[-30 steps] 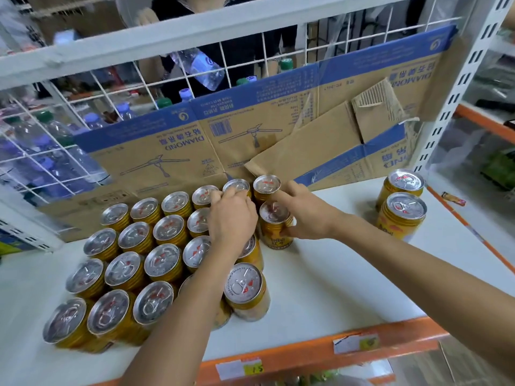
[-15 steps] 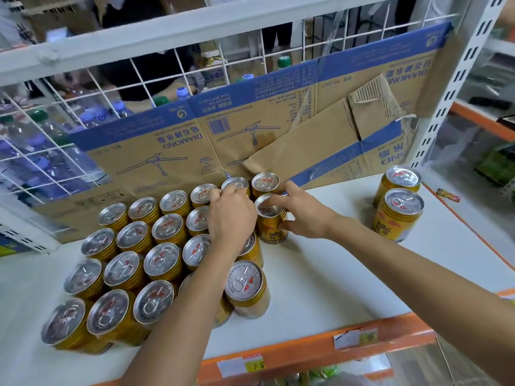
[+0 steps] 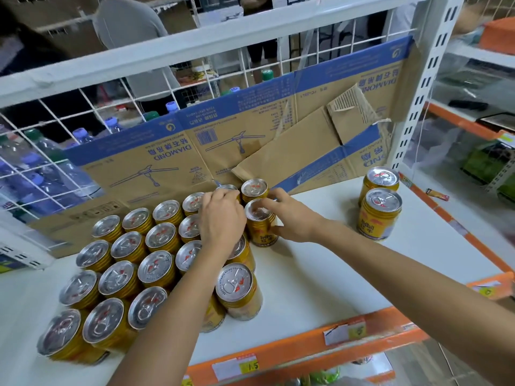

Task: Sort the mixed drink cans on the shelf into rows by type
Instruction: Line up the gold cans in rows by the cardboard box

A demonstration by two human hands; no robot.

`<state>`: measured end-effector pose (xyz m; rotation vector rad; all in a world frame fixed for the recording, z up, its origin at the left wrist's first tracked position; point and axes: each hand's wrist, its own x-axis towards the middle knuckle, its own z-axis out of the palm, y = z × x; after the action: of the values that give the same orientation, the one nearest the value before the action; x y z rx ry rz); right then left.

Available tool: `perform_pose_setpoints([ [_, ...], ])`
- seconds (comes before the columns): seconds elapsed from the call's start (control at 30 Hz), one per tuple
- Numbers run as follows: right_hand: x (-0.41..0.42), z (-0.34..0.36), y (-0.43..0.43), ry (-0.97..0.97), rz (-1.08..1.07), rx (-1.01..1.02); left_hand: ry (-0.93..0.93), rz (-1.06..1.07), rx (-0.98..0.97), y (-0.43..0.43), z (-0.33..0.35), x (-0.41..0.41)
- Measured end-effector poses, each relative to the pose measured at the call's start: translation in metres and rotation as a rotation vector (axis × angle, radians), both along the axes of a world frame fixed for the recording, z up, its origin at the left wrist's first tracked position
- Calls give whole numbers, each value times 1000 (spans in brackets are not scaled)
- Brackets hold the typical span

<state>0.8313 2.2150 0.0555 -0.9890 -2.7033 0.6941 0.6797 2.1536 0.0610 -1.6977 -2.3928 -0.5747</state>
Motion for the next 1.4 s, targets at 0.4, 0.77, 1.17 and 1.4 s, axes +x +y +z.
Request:
perform_pose_setpoints([
  [0.4, 98, 34, 14, 15, -270, 222, -77, -410, 69, 22, 19, 87],
  [0.77, 162, 21, 8, -239, -553, 159, -51, -601, -192, 27, -5, 146],
  [1.17, 92, 27, -33, 31, -154, -17, -165, -355, -38, -35, 13, 45],
  [1.4, 40, 21, -55, 91, 24, 79, -38, -195, -147, -68, 12, 4],
])
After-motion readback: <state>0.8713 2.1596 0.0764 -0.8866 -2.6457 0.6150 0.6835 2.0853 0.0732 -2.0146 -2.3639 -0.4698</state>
